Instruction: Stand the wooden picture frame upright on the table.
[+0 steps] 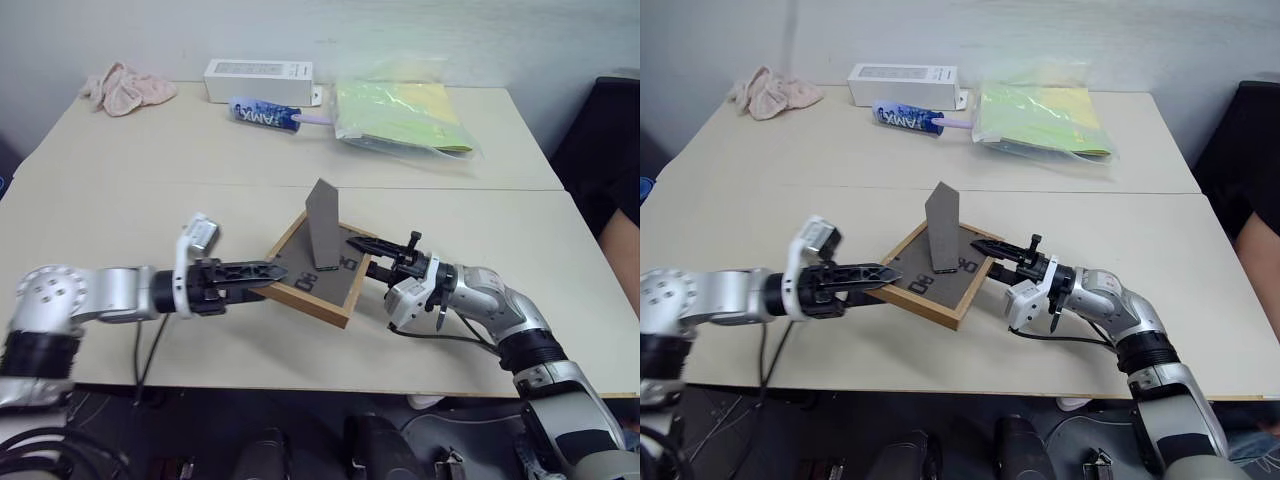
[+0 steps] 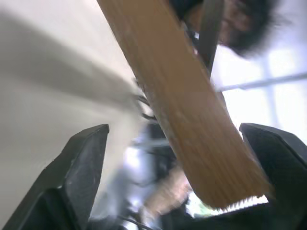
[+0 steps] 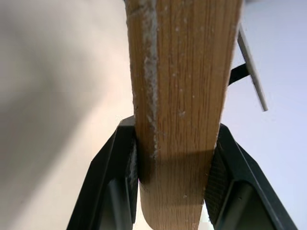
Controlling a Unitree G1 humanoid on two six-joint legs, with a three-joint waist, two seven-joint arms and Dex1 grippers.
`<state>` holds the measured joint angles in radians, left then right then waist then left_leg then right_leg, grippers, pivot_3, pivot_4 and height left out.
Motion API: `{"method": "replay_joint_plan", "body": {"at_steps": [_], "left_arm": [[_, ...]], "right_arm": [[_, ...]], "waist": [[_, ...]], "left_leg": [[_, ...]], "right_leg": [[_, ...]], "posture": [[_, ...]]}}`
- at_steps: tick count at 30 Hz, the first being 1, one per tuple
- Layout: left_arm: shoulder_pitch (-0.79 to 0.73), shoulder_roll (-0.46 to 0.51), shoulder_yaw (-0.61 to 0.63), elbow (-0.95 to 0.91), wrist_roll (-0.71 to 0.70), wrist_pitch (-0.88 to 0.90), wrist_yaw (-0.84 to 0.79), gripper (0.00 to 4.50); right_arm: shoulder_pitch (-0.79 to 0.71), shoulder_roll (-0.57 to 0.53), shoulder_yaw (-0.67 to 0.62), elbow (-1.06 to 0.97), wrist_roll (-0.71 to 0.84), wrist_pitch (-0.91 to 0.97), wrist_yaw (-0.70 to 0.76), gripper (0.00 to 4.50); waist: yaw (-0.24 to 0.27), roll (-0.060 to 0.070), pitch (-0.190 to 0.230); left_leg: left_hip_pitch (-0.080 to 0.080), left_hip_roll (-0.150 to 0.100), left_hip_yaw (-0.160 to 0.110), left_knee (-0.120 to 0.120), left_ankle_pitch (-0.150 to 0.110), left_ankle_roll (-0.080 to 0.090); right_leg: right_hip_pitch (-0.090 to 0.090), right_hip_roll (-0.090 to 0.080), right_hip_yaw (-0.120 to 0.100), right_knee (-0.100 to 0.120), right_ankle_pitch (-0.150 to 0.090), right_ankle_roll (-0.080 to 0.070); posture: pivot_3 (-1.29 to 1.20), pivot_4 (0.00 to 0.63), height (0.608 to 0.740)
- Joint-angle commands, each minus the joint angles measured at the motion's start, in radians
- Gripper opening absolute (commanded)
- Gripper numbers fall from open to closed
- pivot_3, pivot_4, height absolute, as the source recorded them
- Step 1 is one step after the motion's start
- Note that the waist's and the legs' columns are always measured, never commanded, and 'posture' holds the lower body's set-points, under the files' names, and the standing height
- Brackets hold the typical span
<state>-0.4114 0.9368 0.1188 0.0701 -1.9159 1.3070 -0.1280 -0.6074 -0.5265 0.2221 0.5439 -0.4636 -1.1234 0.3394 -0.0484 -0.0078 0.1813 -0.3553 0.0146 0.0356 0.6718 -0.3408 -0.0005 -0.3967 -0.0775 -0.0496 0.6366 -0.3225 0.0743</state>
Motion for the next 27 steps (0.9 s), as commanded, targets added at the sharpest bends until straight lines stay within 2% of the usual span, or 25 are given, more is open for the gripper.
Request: {"method": "replay_joint_plan", "body": {"at_steps": [1, 3, 5, 6, 7, 10, 13, 17, 23, 27], "left_arm": [[0.101, 0.001, 0.162, -0.106, 0.322, -0.24, -0.14, 4.5], [0.176, -0.017, 0.18, -0.195, 0.642, -0.566, -0.361, 4.5], [0.226, -0.018, 0.131, -0.235, 0.911, -0.813, -0.502, 4.5], [0.233, -0.025, 0.117, -0.234, 0.964, -0.854, -0.542, 4.5], [0.235, -0.032, 0.099, -0.233, 1.029, -0.913, -0.584, 4.5], [0.211, -0.08, 0.074, -0.226, 1.122, -0.987, -0.635, 4.5], [0.22, -0.1, 0.042, -0.229, 1.194, -1.018, -0.704, 4.5], [0.248, -0.146, 0.035, -0.253, 1.213, -0.998, -0.725, 4.5], [0.234, -0.173, 0.06, -0.263, 1.225, -0.967, -0.73, 4.5], [0.226, -0.179, 0.071, -0.264, 1.235, -0.962, -0.728, 4.5]], "right_arm": [[0.025, -0.012, 0.018, -0.065, 0.301, 0.071, 0.099, 1.27], [0.074, -0.007, 0.012, -0.139, 0.526, 0.236, 0.213, 1.27], [0.125, 0.004, -0.017, -0.247, 0.76, 0.436, 0.308, 1.27], [0.14, 0.007, -0.032, -0.288, 0.836, 0.524, 0.338, 1.27], [0.162, 0.007, -0.049, -0.343, 0.954, 0.692, 0.367, 1.27], [0.196, 0.003, -0.095, -0.426, 1.192, 1.092, 0.4, 1.27], [0.193, 0.033, -0.143, -0.423, 1.223, 1.243, 0.364, 1.27], [0.153, 0.114, -0.188, -0.32, 1.255, 1.441, 0.327, 1.27], [0.179, 0.164, -0.194, -0.256, 1.151, 1.485, 0.344, 1.27], [0.189, 0.175, -0.202, -0.21, 1.038, 1.422, 0.319, 1.27]], "waist": [[0.0, 0.0, 0.0], [0.004, 0.001, 0.0], [0.016, 0.001, 0.001], [0.022, 0.001, 0.001], [0.026, 0.001, 0.0], [0.03, 0.001, 0.0], [0.025, 0.001, 0.001], [0.013, 0.002, 0.001], [0.016, 0.002, 0.001], [0.017, 0.001, 0.0]], "left_leg": [[0.0, 0.0, 0.0, 0.0, 0.0, 0.0], [0.0, 0.0, 0.0, 0.0, 0.0, 0.0], [0.0, 0.0, 0.0, -0.001, 0.0, 0.0], [-0.001, 0.0, 0.0, -0.002, 0.0, 0.0], [-0.001, -0.001, 0.0, -0.002, 0.0, 0.0], [-0.001, -0.001, 0.0, -0.003, 0.0, 0.002], [-0.001, 0.0, 0.0, -0.005, -0.001, 0.003], [-0.001, 0.0, 0.0, -0.008, -0.001, 0.003], [0.0, 0.0, 0.001, -0.007, -0.001, 0.003], [0.001, 0.0, 0.001, -0.007, -0.001, 0.004]], "right_leg": [[0.0, 0.0, 0.0, 0.0, 0.0, 0.0], [0.0, 0.0, -0.001, -0.001, 0.0, 0.0], [0.0, 0.0, -0.001, -0.002, 0.0, 0.0], [0.0, 0.0, -0.002, -0.003, 0.0, 0.0], [0.0, 0.0, -0.001, -0.003, 0.0, 0.0], [0.001, -0.001, -0.001, -0.004, 0.0, 0.0], [0.001, -0.002, -0.002, -0.006, 0.0, 0.0], [0.0, -0.002, -0.001, -0.007, 0.0, 0.0], [0.0, -0.002, -0.001, -0.004, 0.0, 0.0], [0.0, -0.002, 0.0, -0.003, 0.0, 0.0]], "posture": [[0.0, 0.15, 0.74], [0.0, 0.15, 0.74], [0.0, 0.15, 0.74], [0.0, 0.15, 0.74], [0.0, 0.15, 0.74], [0.0, 0.15, 0.74], [0.0, 0.15, 0.74], [0.0, 0.15, 0.74], [0.0, 0.15, 0.74], [0.0, 0.15, 0.74]]}}
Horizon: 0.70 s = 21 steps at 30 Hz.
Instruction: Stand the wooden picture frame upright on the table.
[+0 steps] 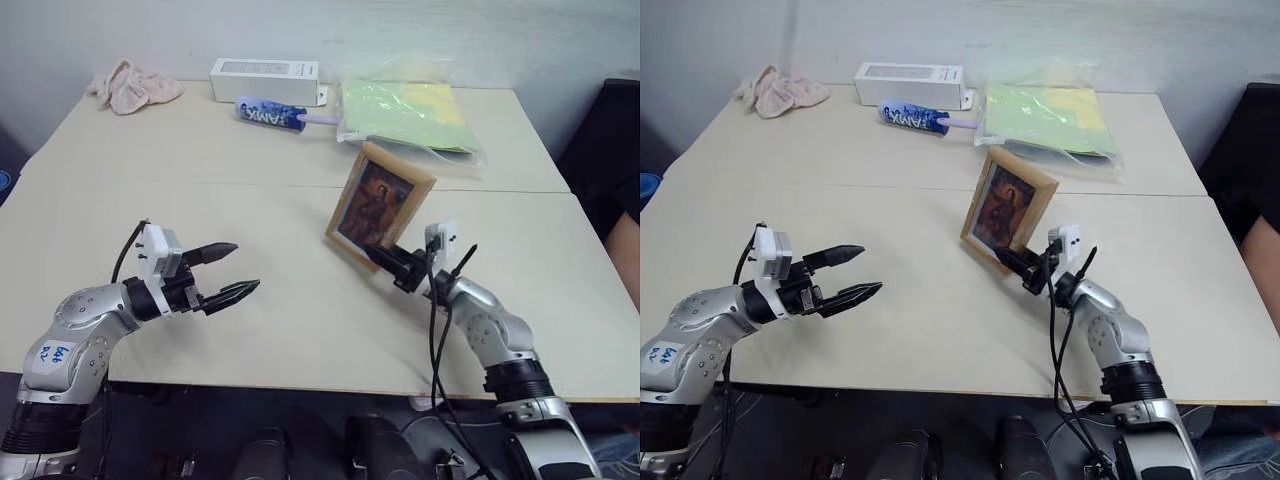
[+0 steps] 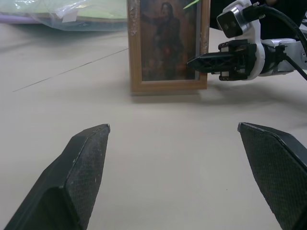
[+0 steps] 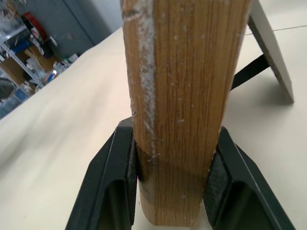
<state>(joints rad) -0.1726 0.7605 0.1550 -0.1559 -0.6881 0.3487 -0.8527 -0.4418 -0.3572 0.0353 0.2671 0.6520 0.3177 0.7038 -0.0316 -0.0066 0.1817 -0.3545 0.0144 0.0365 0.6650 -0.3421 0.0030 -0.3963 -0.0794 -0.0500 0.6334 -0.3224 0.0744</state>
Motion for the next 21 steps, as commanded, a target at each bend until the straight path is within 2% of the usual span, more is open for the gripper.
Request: {"method": "replay_joint_plan", "body": {"at_steps": [1, 3, 4, 5, 9, 12, 15, 18, 19, 21], "left_arm": [[-0.014, -0.004, 0.036, -0.039, 0.012, -0.005, -0.003, 4.5], [-0.014, -0.007, 0.038, -0.039, 0.017, -0.004, -0.006, 4.5], [-0.014, -0.007, 0.037, -0.036, 0.021, -0.004, -0.01, 4.5], [-0.014, -0.006, 0.036, -0.035, 0.024, -0.004, -0.013, 4.5], [-0.014, -0.009, 0.039, -0.02, 0.04, -0.01, -0.022, 4.5], [0.005, 0.001, 0.048, -0.007, 0.054, -0.021, -0.04, 4.5], [0.034, 0.005, 0.062, 0.008, 0.089, -0.05, -0.055, 4.5], [0.095, 0.025, 0.091, 0.042, 0.165, -0.127, -0.066, 4.5], [0.112, 0.032, 0.096, 0.054, 0.201, -0.16, -0.059, 4.5], [0.168, 0.056, 0.117, 0.098, 0.273, -0.261, -0.083, 4.5]], "right_arm": [[0.021, 0.009, -0.029, 0.07, -0.082, -0.014, -0.056, 1.27], [0.019, 0.007, -0.029, 0.064, -0.131, -0.076, -0.044, 1.27], [0.021, 0.007, -0.033, 0.048, -0.139, -0.086, -0.043, 1.99], [0.022, 0.01, -0.038, 0.038, -0.147, -0.095, -0.042, 2.21], [0.045, -0.011, -0.042, -0.013, -0.161, -0.079, -0.006, 3.59], [0.086, -0.06, -0.049, -0.079, -0.178, -0.1, 0.052, 4.47], [0.13, -0.114, -0.066, -0.145, -0.183, -0.116, 0.103, 4.47], [0.213, -0.216, -0.114, -0.223, -0.2, -0.23, 0.219, 4.47], [0.236, -0.244, -0.125, -0.233, -0.208, -0.279, 0.255, 4.47], [0.302, -0.314, -0.158, -0.224, -0.233, -0.508, 0.408, 4.47]], "waist": [[0.0, -0.001, -0.001], [0.0, -0.001, -0.001], [0.001, -0.001, -0.001], [0.001, -0.001, -0.001], [0.004, -0.001, -0.001], [0.006, -0.001, -0.001], [0.005, -0.001, -0.001], [0.005, 0.001, 0.0], [0.005, 0.001, 0.0], [0.004, 0.001, 0.0]], "left_leg": [[0.0, 0.0, 0.0, 0.0, 0.0, 0.0], [0.001, 0.0, 0.0, 0.0, 0.0, 0.0], [0.001, 0.0, 0.0, 0.0, 0.0, 0.0], [0.001, 0.0, 0.0, 0.0, 0.0, 0.0], [-0.001, 0.0, 0.0, -0.001, 0.0, 0.0], [-0.001, 0.0, 0.0, -0.001, 0.0, 0.0], [-0.002, 0.0, 0.0, -0.001, -0.001, 0.001], [-0.002, 0.0, 0.0, -0.001, -0.001, 0.001], [-0.002, 0.0, 0.0, -0.002, -0.001, 0.001], [-0.002, 0.0, 0.0, -0.002, -0.001, 0.001]], "right_leg": [[0.0, 0.0, 0.0, 0.0, 0.0, 0.0], [0.001, 0.0, 0.0, 0.0, 0.0, 0.0], [0.001, 0.0, 0.0, 0.0, 0.0, 0.0], [0.0, 0.0, 0.0, 0.0, 0.0, 0.0], [0.0, 0.0, -0.001, 0.0, 0.0, 0.0], [0.0, 0.0, -0.001, 0.0, 0.0, 0.0], [0.0, 0.0, -0.001, -0.001, 0.0, 0.0], [0.0, 0.0, -0.001, -0.005, 0.0, 0.0], [0.0, 0.0, -0.001, -0.006, 0.0, 0.0], [0.0, 0.0, -0.001, -0.006, 0.0, 0.0]], "posture": [[0.0, 0.15, 0.74], [0.0, 0.15, 0.74], [0.0, 0.15, 0.74], [0.0, 0.15, 0.74], [0.0, 0.15, 0.74], [0.0, 0.15, 0.74], [0.0, 0.15, 0.74], [0.0, 0.15, 0.74], [0.0, 0.15, 0.74], [0.0, 0.15, 0.74]]}}
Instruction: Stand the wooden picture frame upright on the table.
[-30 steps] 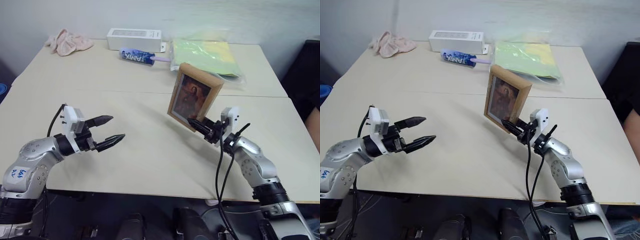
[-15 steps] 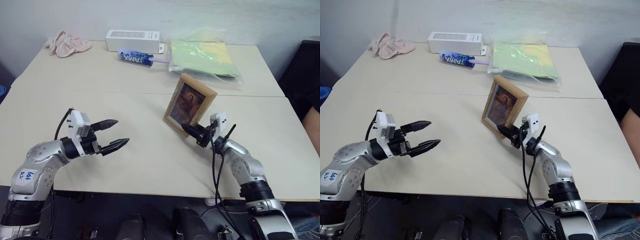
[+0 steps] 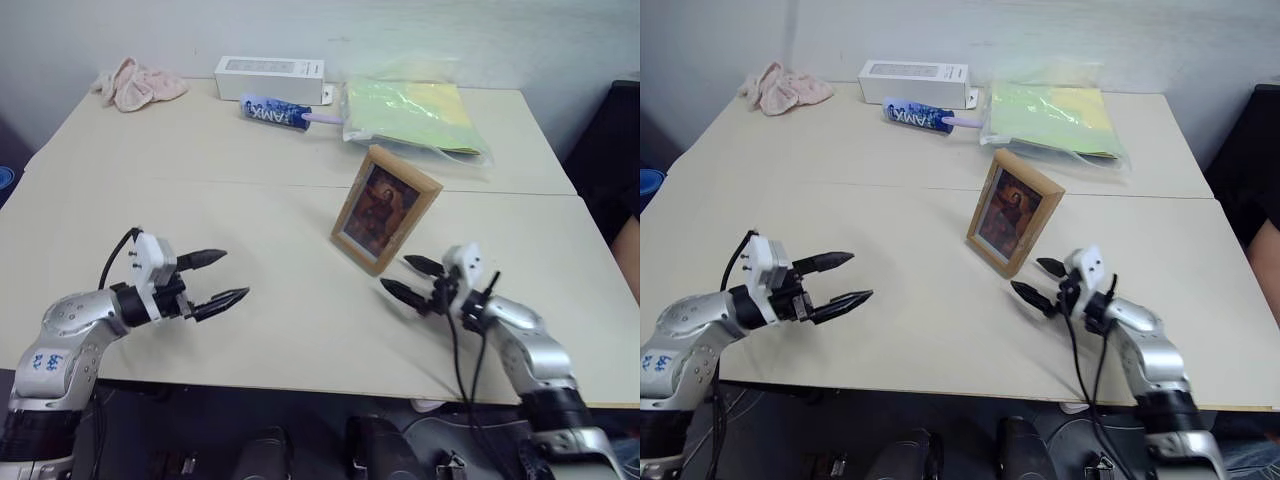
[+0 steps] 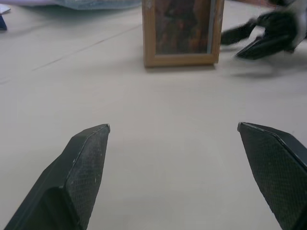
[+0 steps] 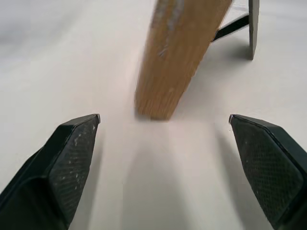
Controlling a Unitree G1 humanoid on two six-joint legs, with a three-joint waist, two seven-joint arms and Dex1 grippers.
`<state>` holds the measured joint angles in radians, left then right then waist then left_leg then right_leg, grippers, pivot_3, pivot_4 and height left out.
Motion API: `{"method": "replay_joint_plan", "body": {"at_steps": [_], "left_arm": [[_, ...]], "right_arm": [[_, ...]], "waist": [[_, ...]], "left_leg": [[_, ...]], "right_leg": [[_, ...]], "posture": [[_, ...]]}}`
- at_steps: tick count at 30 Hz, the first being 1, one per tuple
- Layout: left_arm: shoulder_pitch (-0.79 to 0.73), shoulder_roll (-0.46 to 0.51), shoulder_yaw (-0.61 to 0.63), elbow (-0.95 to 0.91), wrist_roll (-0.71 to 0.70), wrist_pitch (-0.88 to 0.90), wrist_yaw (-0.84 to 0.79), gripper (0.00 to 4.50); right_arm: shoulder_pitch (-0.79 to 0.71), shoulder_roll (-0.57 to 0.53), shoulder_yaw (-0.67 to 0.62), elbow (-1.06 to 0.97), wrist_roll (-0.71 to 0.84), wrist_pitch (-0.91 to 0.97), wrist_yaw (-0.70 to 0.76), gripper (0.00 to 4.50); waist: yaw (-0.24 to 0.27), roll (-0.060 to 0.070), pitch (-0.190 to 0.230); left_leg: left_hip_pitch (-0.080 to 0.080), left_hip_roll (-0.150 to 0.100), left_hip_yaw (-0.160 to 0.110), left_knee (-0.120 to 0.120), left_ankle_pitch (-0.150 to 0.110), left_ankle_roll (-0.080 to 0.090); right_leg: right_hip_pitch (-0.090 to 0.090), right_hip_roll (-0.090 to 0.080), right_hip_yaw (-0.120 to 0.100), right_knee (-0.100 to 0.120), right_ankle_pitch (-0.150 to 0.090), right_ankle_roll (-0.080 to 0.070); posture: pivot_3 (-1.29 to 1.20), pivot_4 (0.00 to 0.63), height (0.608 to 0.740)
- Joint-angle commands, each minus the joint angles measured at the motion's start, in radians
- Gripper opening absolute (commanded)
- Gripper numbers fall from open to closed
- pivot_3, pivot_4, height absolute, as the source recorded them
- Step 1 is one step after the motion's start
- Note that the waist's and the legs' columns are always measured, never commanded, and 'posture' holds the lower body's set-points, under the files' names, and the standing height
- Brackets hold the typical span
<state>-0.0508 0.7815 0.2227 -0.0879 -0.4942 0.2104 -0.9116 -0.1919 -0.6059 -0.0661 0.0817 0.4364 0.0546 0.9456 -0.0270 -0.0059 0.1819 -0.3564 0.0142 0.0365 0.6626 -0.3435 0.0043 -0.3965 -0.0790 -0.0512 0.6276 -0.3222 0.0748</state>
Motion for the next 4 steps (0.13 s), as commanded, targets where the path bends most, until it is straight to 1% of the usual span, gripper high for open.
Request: {"method": "replay_joint_plan", "body": {"at_steps": [1, 3, 4], "left_arm": [[0.079, 0.05, 0.068, 0.058, 0.102, -0.17, -0.045, 4.5], [0.116, 0.066, 0.089, 0.095, 0.121, -0.229, -0.074, 4.5], [0.123, 0.067, 0.094, 0.102, 0.122, -0.24, -0.077, 4.5]], "right_arm": [[0.094, -0.109, -0.072, -0.027, -0.03, -0.311, 0.228, 4.47], [0.141, -0.157, -0.081, 0.008, -0.057, -0.423, 0.296, 4.47], [0.152, -0.163, -0.084, 0.019, -0.06, -0.44, 0.299, 4.47]], "waist": [[-0.001, 0.0, 0.0], [0.0, 0.0, 0.0], [0.0, 0.0, 0.0]], "left_leg": [[0.0, 0.0, 0.0, 0.0, 0.0, 0.0], [0.002, 0.0, 0.001, -0.001, 0.0, 0.0], [0.002, 0.0, 0.001, -0.001, -0.001, 0.001]], "right_leg": [[0.0, 0.0, 0.0, 0.0, 0.0, 0.0], [0.001, 0.0, 0.001, 0.0, 0.0, 0.0], [0.001, 0.0, 0.0, 0.0, 0.0, 0.0]], "posture": [[0.0, 0.15, 0.74], [0.0, 0.15, 0.74], [0.0, 0.15, 0.74]]}}
